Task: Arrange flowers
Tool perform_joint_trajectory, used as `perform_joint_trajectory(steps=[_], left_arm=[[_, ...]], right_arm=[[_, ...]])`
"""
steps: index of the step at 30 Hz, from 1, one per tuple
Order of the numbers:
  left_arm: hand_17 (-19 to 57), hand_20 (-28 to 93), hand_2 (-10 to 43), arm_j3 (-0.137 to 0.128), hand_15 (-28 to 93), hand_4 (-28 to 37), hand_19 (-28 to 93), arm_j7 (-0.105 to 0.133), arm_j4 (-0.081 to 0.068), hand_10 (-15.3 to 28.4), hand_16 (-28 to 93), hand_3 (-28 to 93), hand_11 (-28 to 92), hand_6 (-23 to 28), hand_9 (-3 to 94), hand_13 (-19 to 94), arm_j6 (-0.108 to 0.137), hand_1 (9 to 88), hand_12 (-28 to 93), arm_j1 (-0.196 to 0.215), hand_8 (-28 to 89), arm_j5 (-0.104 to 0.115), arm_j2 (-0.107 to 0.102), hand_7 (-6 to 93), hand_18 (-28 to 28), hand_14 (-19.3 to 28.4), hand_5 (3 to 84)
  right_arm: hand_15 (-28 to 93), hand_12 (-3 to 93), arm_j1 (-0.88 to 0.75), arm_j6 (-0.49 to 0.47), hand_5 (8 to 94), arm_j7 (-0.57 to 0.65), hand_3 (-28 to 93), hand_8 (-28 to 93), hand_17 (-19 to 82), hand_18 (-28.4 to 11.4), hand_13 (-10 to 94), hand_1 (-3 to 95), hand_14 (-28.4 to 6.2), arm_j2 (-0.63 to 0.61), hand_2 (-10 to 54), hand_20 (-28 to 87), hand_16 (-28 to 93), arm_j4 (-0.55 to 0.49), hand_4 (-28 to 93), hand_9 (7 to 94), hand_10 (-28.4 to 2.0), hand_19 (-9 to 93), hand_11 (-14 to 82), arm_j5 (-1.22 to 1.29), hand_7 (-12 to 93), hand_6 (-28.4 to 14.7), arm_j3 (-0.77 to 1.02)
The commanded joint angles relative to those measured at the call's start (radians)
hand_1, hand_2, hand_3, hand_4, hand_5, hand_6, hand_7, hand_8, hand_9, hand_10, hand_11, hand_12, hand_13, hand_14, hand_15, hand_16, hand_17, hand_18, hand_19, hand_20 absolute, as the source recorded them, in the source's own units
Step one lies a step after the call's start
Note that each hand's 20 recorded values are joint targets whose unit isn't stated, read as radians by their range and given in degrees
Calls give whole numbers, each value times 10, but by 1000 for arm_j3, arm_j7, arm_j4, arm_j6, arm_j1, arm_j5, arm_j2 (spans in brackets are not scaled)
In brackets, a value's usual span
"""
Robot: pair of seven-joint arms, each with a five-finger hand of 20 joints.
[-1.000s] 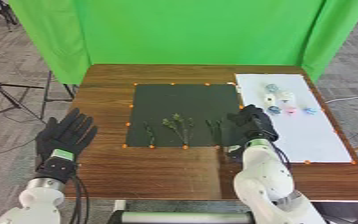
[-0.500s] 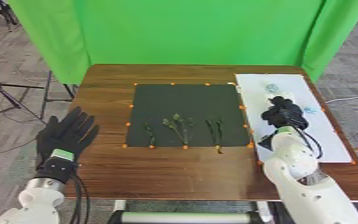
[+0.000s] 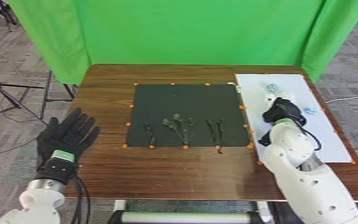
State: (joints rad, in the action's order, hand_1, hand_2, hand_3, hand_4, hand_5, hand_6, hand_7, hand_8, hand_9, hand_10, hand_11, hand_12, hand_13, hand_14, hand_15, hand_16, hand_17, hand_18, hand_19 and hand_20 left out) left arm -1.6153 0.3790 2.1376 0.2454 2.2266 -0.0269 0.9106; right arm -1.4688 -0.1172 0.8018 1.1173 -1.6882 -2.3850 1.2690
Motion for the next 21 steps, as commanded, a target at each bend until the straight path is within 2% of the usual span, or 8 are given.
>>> perform_joint_trajectory(steps=[1,3,6,9,13,17,18,21], left_arm=[[-42,110,182,2,496,-283,435,-13,7,142,-76,721,288,72,397,295,11,266,134,13,-117,4,13,244,154,158,421],[-42,110,182,5,496,-283,435,-18,6,142,-76,721,288,72,397,295,8,266,134,9,-117,-1,16,243,154,158,421],[-42,110,182,8,497,-283,435,-15,9,142,-77,721,289,72,396,295,3,266,134,9,-117,3,10,242,154,158,421],[-42,110,182,-1,496,-283,435,-10,8,142,-77,721,288,73,396,294,-6,266,134,11,-117,-2,10,242,154,158,422],[-41,108,182,-6,487,-283,433,21,3,142,-81,715,282,73,395,295,-34,262,130,17,-117,21,-2,238,154,158,420],[-43,106,201,-16,451,-283,427,36,2,145,-89,700,253,75,399,297,-29,225,118,25,-115,22,-6,215,154,154,422],[-43,106,201,-21,449,-283,426,36,4,144,-88,701,251,75,399,297,-24,223,118,30,-113,21,-1,213,154,154,422],[-43,107,201,-30,447,-283,426,49,2,144,-85,703,249,74,399,296,-18,221,118,41,-110,26,-11,208,154,154,423]], right_arm=[[435,223,-20,41,630,1,745,-53,440,-203,723,578,-56,11,-94,315,383,15,-282,697,-146,932,138,-56,194,-57,-24],[457,372,-22,98,686,2,725,25,445,-202,759,615,-49,8,-95,344,410,19,-282,795,-109,932,108,-76,248,-39,-37],[508,449,-33,177,725,-4,714,54,451,-199,782,657,-52,4,-95,376,424,14,-282,836,-96,932,133,-115,296,-20,-43],[521,460,-31,231,739,-28,712,59,453,-200,787,669,-54,-4,-95,385,428,-18,-282,848,-94,932,137,-132,306,-17,-59],[526,464,-5,300,745,-102,725,62,458,-201,789,665,-53,-15,-95,393,428,-81,-282,851,-93,932,136,-175,306,-19,-120],[536,464,75,306,747,-163,735,60,467,-198,793,656,-51,15,-95,415,423,-130,-283,854,-92,932,134,-143,308,-16,-218],[538,464,96,302,746,-193,735,60,468,-199,793,655,-50,31,-95,417,422,-131,-283,854,-92,932,134,-127,308,-15,-244],[540,466,153,280,745,-305,736,60,469,-197,792,653,-50,88,-95,421,423,-105,-283,853,-92,932,134,-83,310,-14,-334]])
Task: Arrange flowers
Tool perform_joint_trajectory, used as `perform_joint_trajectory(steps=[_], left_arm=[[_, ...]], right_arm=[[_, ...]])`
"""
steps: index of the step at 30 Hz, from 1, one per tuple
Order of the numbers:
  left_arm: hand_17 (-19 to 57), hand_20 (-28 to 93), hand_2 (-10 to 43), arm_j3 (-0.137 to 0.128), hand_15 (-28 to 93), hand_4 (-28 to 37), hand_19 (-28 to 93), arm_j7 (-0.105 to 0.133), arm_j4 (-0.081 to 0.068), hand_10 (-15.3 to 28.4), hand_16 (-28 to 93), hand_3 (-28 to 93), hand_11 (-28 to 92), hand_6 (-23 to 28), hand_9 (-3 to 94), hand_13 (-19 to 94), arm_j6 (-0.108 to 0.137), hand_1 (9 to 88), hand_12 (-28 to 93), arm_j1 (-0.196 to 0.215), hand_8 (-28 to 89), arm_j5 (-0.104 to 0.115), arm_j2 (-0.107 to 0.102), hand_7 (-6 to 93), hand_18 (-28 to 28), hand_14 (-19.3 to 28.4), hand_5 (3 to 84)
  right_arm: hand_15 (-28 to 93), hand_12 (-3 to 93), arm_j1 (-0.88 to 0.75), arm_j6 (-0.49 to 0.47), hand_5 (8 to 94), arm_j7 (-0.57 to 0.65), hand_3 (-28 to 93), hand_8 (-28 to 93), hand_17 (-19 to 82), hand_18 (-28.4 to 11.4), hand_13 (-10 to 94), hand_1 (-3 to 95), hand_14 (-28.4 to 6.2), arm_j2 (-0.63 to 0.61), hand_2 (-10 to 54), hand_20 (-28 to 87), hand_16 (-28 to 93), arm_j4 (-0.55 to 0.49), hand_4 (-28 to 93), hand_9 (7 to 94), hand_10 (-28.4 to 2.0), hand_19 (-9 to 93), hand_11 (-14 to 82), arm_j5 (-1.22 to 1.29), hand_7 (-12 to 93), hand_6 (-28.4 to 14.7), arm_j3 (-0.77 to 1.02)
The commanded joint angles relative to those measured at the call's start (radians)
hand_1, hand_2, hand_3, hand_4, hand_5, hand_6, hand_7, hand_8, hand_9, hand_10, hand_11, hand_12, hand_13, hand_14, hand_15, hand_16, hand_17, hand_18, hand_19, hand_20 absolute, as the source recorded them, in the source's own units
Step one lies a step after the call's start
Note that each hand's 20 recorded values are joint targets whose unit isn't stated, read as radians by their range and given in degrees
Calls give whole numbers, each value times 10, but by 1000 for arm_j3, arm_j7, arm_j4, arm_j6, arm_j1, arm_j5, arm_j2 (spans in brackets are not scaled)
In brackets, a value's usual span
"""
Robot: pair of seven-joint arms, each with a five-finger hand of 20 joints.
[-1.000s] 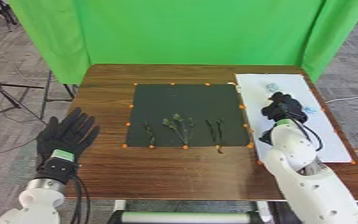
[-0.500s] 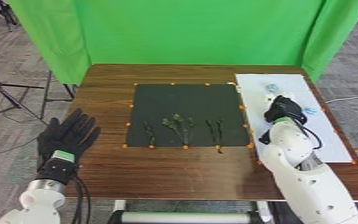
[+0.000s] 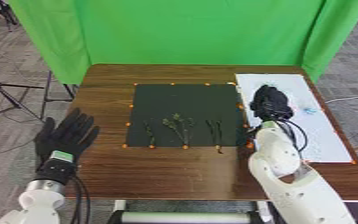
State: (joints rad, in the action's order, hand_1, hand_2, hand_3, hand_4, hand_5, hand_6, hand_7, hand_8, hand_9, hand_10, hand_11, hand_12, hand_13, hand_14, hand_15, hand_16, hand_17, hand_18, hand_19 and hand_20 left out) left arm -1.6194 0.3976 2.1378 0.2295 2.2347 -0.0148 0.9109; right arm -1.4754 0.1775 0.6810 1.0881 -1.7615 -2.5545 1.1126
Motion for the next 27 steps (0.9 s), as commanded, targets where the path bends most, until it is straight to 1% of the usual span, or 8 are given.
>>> perform_joint_trajectory(steps=[1,6,10,18,23,24,25,27], left_arm=[[-43,107,201,-25,447,-283,426,33,0,143,-84,704,249,74,400,296,-2,221,119,31,-109,15,-16,208,153,154,423],[-43,108,200,-12,451,-283,425,28,-8,143,-82,705,250,73,401,300,4,223,120,12,-108,19,-26,208,153,155,424],[-43,109,200,3,452,-283,426,27,2,144,-81,707,251,74,403,300,20,224,121,4,-107,12,-29,209,153,155,425],[-42,110,198,31,459,-283,428,30,-7,146,-82,709,255,75,406,301,23,231,122,-34,-107,12,-37,211,153,156,429],[-42,110,197,37,463,-283,429,11,-14,145,-81,710,258,76,407,301,26,233,124,-49,-107,5,-44,213,153,157,429],[-42,110,197,25,464,-283,429,-22,-14,146,-81,711,258,76,407,301,33,233,124,-50,-107,-22,-15,214,153,158,430],[-42,110,196,43,464,-283,429,4,-17,146,-81,711,258,75,407,301,34,234,124,-55,-107,5,-48,214,153,158,430],[-42,110,194,43,465,-283,429,-11,-18,146,-81,714,258,75,407,300,36,237,124,-59,-107,4,-41,214,152,158,430]], right_arm=[[540,466,176,-34,743,-215,738,61,468,-197,792,652,-50,132,-95,422,422,-24,-283,853,-92,932,134,105,311,-13,-208],[542,463,240,-49,737,-293,741,55,466,-195,785,644,-49,196,-95,428,425,30,-283,851,-88,932,131,83,314,-11,-354],[542,461,349,-1,737,-386,746,47,467,-195,786,639,-50,191,-95,426,423,158,-283,851,-88,932,131,-55,319,-10,-492],[541,459,372,-43,733,-388,742,42,464,-195,784,637,-51,217,-95,418,425,187,-283,849,-85,932,131,-93,325,-9,-552],[537,453,379,-121,729,-318,743,37,466,-197,784,629,-50,236,-95,415,427,198,-283,847,-87,932,128,-94,325,-9,-584],[536,452,373,-135,728,-320,744,36,467,-197,784,628,-51,244,-95,414,426,201,-283,846,-88,932,128,-100,324,-10,-578],[535,451,368,-132,727,-316,744,35,467,-198,784,627,-51,247,-95,414,426,199,-283,846,-88,932,127,-97,323,-11,-577],[533,449,367,-126,724,-308,743,33,467,-199,784,625,-51,253,-95,413,427,202,-283,844,-89,932,127,-90,320,-13,-589]])
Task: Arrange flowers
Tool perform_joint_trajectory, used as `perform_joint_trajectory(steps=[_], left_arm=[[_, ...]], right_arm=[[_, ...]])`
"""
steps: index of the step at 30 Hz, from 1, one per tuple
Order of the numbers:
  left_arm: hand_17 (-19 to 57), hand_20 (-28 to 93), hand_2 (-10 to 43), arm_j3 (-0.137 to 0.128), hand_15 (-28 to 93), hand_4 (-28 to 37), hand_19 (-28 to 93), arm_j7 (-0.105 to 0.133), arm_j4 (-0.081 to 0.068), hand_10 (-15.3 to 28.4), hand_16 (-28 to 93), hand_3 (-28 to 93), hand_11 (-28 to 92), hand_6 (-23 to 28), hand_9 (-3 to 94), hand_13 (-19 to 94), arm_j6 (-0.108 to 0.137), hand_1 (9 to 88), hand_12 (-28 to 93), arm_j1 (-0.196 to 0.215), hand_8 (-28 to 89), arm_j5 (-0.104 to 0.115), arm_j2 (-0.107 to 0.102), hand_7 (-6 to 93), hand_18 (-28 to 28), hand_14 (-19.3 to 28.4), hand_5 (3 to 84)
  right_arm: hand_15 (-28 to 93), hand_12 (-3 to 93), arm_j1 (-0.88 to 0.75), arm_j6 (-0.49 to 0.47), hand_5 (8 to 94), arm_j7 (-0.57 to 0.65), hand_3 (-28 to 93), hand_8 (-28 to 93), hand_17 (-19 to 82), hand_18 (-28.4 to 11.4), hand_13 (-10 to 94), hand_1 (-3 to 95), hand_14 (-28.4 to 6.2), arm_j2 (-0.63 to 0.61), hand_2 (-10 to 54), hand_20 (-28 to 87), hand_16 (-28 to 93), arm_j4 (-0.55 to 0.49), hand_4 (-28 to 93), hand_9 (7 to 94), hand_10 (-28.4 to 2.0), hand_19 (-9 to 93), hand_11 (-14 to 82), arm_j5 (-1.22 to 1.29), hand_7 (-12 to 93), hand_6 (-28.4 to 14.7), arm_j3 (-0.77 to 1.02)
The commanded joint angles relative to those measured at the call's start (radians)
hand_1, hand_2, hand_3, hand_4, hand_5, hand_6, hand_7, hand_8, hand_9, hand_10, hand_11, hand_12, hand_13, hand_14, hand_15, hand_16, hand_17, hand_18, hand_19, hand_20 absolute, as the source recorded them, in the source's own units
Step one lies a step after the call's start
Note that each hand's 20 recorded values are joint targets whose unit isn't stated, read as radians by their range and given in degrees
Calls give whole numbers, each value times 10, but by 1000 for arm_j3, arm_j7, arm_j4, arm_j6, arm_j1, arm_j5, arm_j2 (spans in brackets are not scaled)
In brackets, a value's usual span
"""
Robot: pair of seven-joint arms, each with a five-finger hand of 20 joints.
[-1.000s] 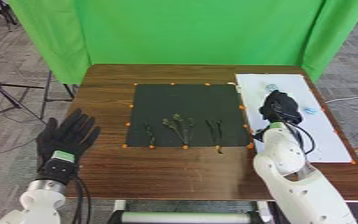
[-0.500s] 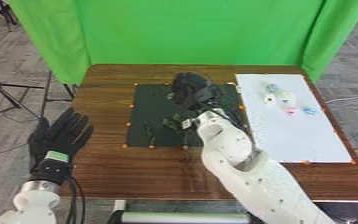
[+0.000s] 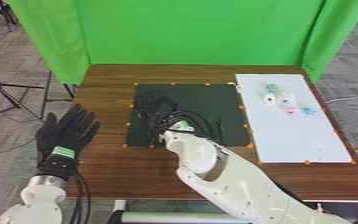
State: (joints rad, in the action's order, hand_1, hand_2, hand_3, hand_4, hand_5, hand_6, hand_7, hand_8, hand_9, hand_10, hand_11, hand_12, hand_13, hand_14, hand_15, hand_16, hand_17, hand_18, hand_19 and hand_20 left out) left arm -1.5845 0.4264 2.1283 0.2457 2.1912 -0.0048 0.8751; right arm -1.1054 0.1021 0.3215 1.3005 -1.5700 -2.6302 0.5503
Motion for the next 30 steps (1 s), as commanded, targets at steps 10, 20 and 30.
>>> perform_joint_trajectory(steps=[10,20,30], left_arm=[[-43,111,192,30,471,-283,431,-111,-26,146,-80,711,259,75,408,300,2,247,124,-45,-109,-48,19,215,153,159,430],[-43,111,193,34,472,-283,431,-122,-28,141,-81,712,260,74,414,306,5,250,123,-54,-110,-49,22,218,153,155,430],[-43,112,193,28,476,-283,432,-119,-28,141,-79,713,261,74,413,303,17,250,124,-54,-110,-43,24,220,154,157,430]], right_arm=[[532,427,-88,-40,704,62,740,23,463,-205,769,592,-60,86,-95,399,430,40,-283,819,-96,932,116,-59,300,-27,20],[538,417,-107,-50,689,53,736,15,458,-207,759,592,-59,102,-95,395,429,40,-283,805,-99,932,117,-85,298,-30,24],[525,208,-109,-74,664,74,761,-8,454,-212,740,548,-59,95,-95,384,431,19,-283,697,-137,932,173,-60,263,-30,31]])
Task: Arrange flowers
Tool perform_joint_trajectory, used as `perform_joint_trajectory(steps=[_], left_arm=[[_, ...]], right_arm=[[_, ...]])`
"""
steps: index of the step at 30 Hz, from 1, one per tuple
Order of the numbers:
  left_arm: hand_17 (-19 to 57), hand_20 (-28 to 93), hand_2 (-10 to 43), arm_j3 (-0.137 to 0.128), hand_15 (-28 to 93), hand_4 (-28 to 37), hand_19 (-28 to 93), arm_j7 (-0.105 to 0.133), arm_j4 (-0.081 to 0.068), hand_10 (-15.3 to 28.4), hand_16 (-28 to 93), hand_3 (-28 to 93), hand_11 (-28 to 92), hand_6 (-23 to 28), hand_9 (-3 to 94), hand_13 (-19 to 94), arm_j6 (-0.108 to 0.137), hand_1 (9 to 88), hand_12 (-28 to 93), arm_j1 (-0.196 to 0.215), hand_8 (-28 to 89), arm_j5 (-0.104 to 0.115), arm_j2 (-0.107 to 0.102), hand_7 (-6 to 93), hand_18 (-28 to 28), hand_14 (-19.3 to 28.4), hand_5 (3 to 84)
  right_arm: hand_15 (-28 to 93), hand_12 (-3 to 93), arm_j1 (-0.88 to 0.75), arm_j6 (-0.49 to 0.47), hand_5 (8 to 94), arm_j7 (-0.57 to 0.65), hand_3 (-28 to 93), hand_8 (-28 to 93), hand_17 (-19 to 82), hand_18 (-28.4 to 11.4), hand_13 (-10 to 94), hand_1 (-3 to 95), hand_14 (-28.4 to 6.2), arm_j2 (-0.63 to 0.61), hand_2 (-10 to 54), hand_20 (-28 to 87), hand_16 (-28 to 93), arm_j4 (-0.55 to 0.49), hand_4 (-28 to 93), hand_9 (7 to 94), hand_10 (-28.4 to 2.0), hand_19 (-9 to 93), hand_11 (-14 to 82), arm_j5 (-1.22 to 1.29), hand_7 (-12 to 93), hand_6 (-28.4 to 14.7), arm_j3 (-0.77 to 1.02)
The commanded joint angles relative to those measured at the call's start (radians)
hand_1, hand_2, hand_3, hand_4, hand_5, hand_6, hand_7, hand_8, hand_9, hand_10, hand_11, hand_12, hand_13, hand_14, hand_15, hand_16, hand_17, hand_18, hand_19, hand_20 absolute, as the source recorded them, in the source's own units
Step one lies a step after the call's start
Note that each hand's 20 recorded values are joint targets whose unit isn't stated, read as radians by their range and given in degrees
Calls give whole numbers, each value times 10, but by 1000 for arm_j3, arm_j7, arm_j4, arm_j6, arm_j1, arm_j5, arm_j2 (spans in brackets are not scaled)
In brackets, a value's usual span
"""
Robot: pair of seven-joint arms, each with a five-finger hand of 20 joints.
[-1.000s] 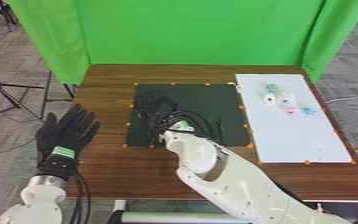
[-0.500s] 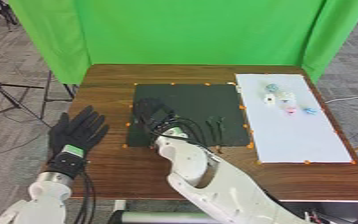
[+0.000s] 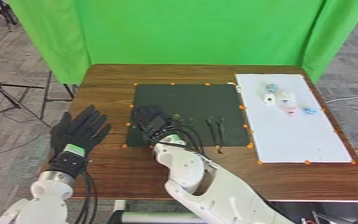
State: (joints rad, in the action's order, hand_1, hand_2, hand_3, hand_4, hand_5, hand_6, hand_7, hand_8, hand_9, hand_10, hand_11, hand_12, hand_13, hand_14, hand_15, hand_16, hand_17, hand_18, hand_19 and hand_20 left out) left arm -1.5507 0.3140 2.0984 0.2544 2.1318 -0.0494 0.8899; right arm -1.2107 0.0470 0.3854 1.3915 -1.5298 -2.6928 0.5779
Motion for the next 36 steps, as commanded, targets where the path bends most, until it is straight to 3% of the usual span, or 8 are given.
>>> perform_joint_trajectory(steps=[1,12,16,24,26,32,35,36], left_arm=[[-43,113,193,-6,477,-283,432,-6,1,141,-79,712,262,73,413,303,6,251,124,5,-110,4,8,220,154,158,430],[-42,112,193,-3,480,-283,433,0,2,143,-80,712,263,74,410,303,13,250,124,4,-111,14,7,221,153,159,430],[-42,112,193,-13,480,-283,433,0,6,143,-80,713,264,74,410,301,1,250,124,17,-111,9,35,221,153,159,430],[-43,111,191,-17,481,-283,432,40,21,143,-80,713,263,72,408,300,-22,250,125,53,-111,17,40,223,153,159,427],[-43,111,191,-14,481,-283,431,55,24,142,-80,713,263,72,407,301,-22,250,125,57,-111,23,26,224,154,159,426],[-42,112,190,-40,481,-283,429,124,47,142,-80,714,263,72,407,301,-21,250,126,93,-112,31,7,224,152,158,424],[-42,112,190,-33,481,-283,428,178,60,141,-79,715,266,71,408,301,36,252,127,97,-111,40,8,227,152,158,424],[-41,112,191,-38,482,-283,428,187,61,141,-79,717,270,71,412,302,29,252,129,107,-112,39,6,229,152,158,426]], right_arm=[[525,200,-4,-22,664,8,763,-8,453,-212,739,544,-60,4,-95,384,431,-23,-283,693,-140,932,178,5,262,-30,3],[544,170,-17,-53,628,13,785,-136,441,-217,723,474,-83,-7,-95,365,381,-46,-283,653,-158,932,169,14,229,-33,17],[554,168,-30,-123,610,41,794,-132,439,-221,713,457,-94,-55,-95,360,357,-134,-283,630,-162,932,165,71,217,-40,72],[628,168,-129,-191,409,183,806,-95,382,-246,571,396,-156,-287,-95,347,237,-341,-281,452,-217,926,125,182,125,-97,368],[613,165,-184,-343,371,201,791,-85,365,-252,532,379,-171,-321,-95,338,216,-384,-276,404,-231,913,107,257,106,-106,509],[514,152,-236,-377,316,268,783,-81,283,-261,396,350,-199,-446,-95,320,150,-340,-272,313,-226,844,74,262,85,-108,677],[432,146,-210,-406,359,295,784,-92,191,-251,257,359,-217,-460,-95,307,121,-298,-280,326,-210,744,80,296,102,-87,719],[399,144,-195,-377,373,285,785,-95,161,-246,222,364,-220,-465,-95,297,109,-272,-281,330,-206,705,82,293,109,-84,715]])
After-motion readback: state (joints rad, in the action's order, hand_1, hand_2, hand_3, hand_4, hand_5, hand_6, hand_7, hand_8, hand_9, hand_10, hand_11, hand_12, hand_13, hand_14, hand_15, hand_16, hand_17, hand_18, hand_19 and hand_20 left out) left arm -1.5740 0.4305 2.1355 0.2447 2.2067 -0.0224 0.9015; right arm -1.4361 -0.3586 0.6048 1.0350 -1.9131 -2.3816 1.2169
